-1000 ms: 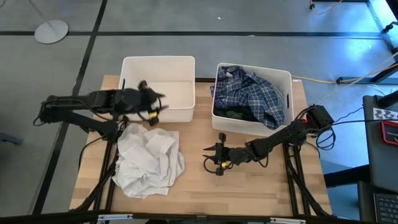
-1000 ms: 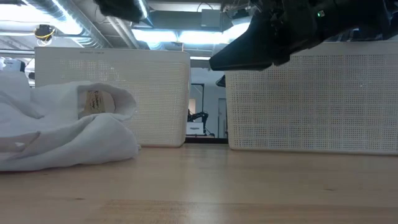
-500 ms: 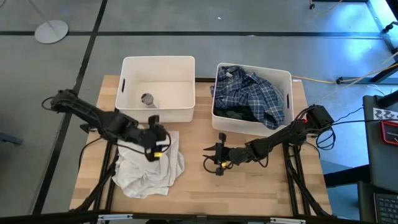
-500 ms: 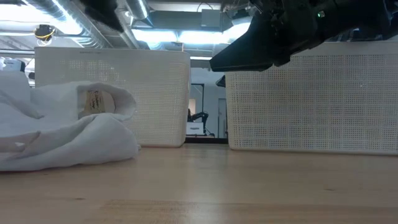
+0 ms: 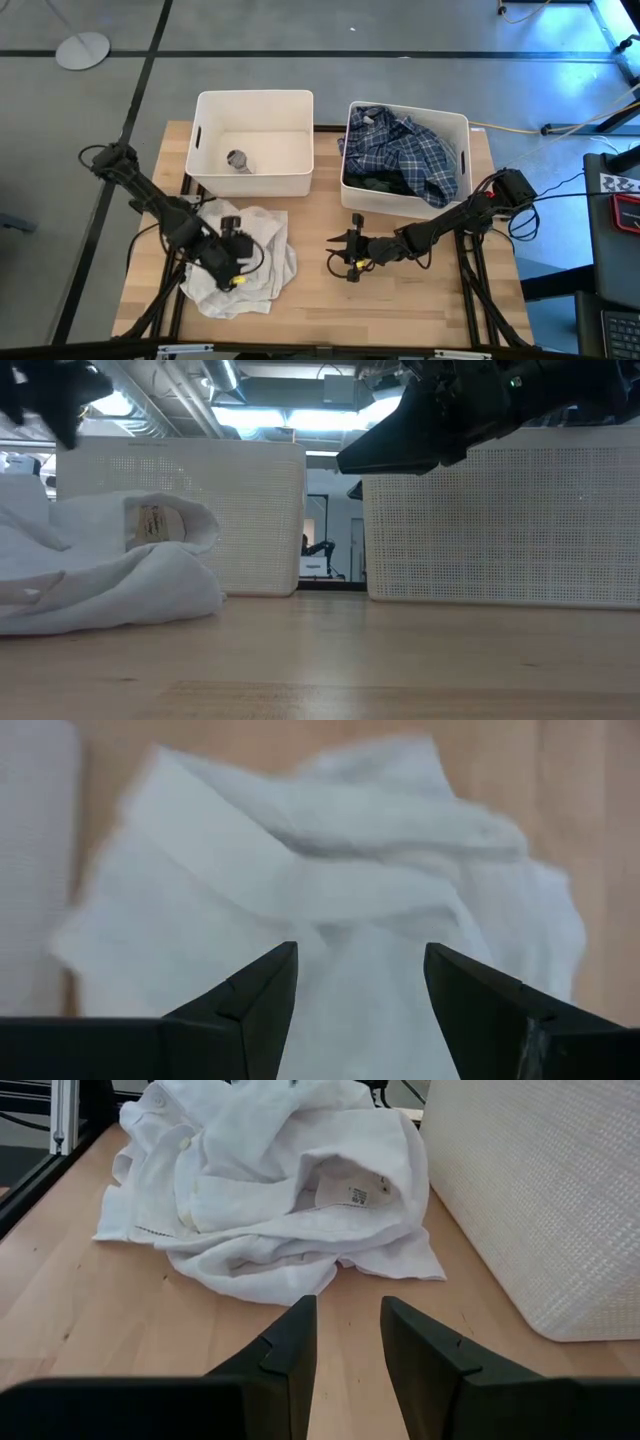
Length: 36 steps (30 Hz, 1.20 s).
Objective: Sort clothes
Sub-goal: Put the white shirt into the left white bin
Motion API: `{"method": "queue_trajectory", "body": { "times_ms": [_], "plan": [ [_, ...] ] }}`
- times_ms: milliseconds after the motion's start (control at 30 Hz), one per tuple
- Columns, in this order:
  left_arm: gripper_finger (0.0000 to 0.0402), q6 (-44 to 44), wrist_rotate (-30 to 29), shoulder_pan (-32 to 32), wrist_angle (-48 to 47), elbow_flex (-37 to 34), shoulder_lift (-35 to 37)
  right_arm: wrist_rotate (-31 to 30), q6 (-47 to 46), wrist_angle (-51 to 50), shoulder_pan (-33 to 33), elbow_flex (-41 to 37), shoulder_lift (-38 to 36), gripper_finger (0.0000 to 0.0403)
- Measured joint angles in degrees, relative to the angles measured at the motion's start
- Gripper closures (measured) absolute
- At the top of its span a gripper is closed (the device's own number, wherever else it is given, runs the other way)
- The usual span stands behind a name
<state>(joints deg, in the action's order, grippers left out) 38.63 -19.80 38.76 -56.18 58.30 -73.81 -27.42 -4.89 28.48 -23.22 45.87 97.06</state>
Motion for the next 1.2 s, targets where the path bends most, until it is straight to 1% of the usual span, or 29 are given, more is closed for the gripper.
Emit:
{"method": "queue_trajectory", "body": {
  "times_ms": [100,233,367,433,567,700,867,1033,1200],
  "plan": [
    [0.0192,0.1,1.0,2.7,1.1,-1.2,-1.2,0.0,0.0,0.0,0.0,0.0,0.0,0.0285],
    [0.0192,-1.3,1.8,5.4,7.4,-4.2,-2.3,0.0,0.0,0.1,0.0,0.0,0.0,0.0285],
    [0.0192,-1.6,2.4,6.8,10.9,-6.0,-3.6,0.0,0.0,0.1,0.0,0.0,0.0,0.0285],
    [0.0192,-1.6,3.5,6.9,11.7,-7.1,-4.0,0.0,0.0,0.1,0.0,0.0,0.0,0.0285],
    [0.0192,-1.6,3.5,6.9,14.2,-9.8,-4.0,0.0,0.0,0.2,0.0,0.0,0.0,0.0285],
    [0.0192,-1.6,3.6,6.9,18.8,-12.8,-4.0,0.0,0.0,0.1,0.0,0.0,0.0,0.0285],
    [0.0192,-1.8,6.6,6.9,23.9,-16.8,-4.0,0.0,0.0,0.1,0.0,0.0,0.0,0.0285],
    [0.0192,0.2,7.1,6.9,24.6,-20.3,-4.0,-0.1,0.1,0.1,0.0,0.0,0.0,0.0285],
    [0.0192,3.9,7.0,5.2,24.8,-23.3,-3.9,-0.1,0.1,0.1,0.0,0.0,0.0,0.0285]
  ]
}}
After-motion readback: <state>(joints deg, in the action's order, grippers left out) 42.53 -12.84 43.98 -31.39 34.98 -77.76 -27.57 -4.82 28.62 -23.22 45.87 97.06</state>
